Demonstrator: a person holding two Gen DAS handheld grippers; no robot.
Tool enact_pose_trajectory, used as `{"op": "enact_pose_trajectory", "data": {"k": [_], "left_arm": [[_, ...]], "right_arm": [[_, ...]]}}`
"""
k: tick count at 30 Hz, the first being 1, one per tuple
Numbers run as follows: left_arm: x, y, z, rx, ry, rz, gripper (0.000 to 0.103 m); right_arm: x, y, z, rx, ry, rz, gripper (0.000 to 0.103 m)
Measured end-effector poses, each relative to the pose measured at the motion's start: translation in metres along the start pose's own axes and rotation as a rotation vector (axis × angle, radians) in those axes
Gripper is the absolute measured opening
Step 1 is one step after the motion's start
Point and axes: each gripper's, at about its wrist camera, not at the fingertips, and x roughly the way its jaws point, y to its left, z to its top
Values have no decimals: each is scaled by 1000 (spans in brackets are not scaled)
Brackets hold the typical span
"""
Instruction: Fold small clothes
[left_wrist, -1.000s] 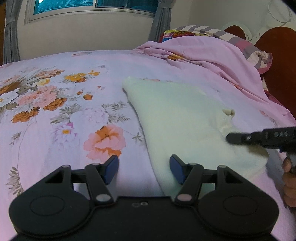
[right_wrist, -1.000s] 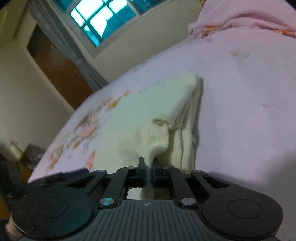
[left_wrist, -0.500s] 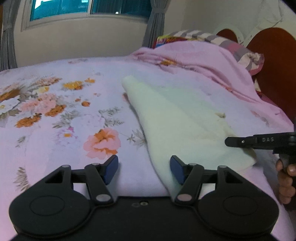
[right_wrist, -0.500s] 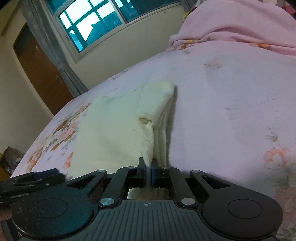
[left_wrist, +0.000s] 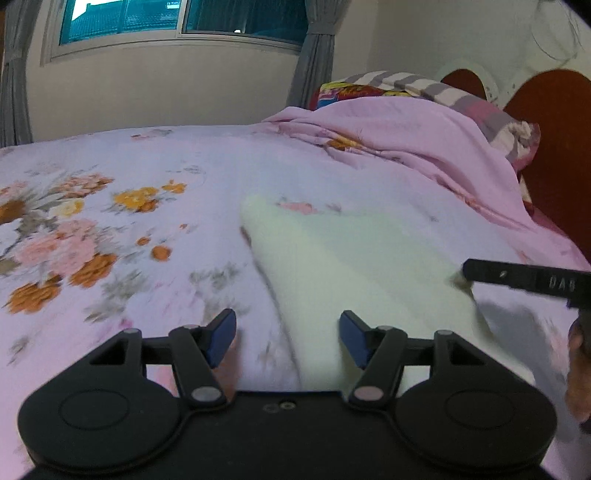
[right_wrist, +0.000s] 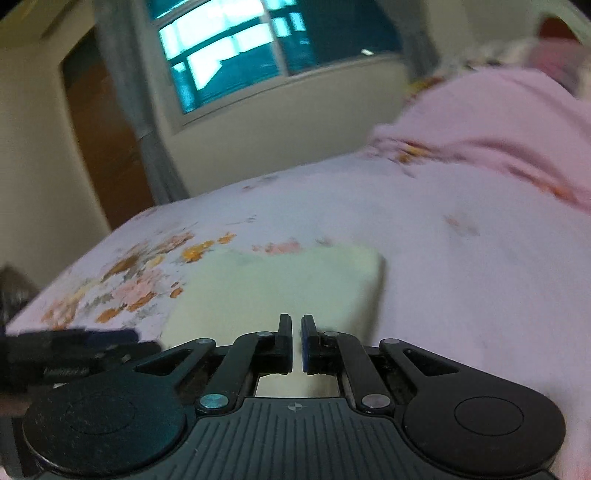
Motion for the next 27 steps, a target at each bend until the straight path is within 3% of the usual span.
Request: {"op": "enact_pose_trajectory", "data": {"k": [1,3,6,12,14,16,18,20,23,25,27], "left_arm": [[10,2,0,-4,10,2,64],[33,4,-7,-8,72,-22,68],[27,6,-5,-9,54,-35,68],[18,25,1,-59,-44,-21,68],[32,22,8,-37,-13,-10,69],[50,16,16,-24,54,9,71],[43,10,31,-23,42,16,68],[32,9,41,8,-52,13,70],[52,14,53,4,-20,61,69],[68,18,50,-9,17,75,70],[79,14,39,41,36,97,71]], "right_arm": [[7,2,-3,-40,6,-8,5],[41,-4,-12,-116,143,-140,5],[40,-12,-14,-100,142,-141,5],[18,1,1,-93,8,-100,5],[29,4,2,-107,38,-92,5],[61,-7,3,-86,171,-143,5],[62,-15,15,-47,179,-126,5],[52,-17,29,-40,100,-98,5],[63,-25,47,-3,64,-106,5],[78,-25,50,-26,87,-144,5],[97,-27,40,-63,194,-175,5]]}}
